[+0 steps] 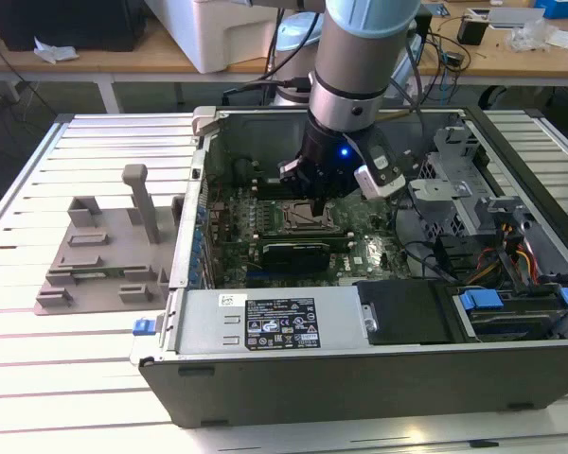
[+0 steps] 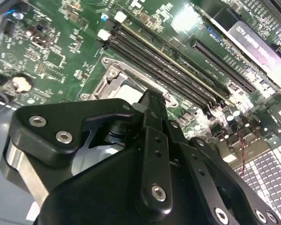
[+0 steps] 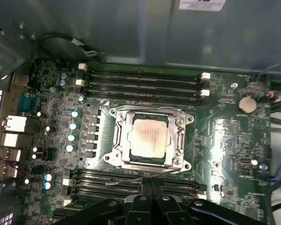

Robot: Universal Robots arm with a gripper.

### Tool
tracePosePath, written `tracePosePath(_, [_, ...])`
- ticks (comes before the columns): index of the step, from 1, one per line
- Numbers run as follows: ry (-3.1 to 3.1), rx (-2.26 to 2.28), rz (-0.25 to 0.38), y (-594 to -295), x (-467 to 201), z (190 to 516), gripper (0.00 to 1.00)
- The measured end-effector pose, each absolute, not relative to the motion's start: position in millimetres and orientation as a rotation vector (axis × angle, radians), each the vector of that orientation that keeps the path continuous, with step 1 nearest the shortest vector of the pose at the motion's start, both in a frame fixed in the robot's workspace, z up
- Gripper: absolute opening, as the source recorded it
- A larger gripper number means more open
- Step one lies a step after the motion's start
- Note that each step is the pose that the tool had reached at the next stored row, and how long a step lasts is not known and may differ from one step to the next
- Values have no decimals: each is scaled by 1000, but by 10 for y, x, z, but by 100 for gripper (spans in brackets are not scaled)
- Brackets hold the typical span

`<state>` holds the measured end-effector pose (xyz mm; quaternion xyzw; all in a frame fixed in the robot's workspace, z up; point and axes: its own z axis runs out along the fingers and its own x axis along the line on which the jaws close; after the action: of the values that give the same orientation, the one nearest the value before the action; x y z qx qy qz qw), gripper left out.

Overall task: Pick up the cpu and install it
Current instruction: 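Install the second cpu locking lever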

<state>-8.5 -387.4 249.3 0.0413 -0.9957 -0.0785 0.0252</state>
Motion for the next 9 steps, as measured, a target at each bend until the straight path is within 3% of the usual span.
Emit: tracePosePath(9, [-3078,137,-247,-3899,-378,2213,11])
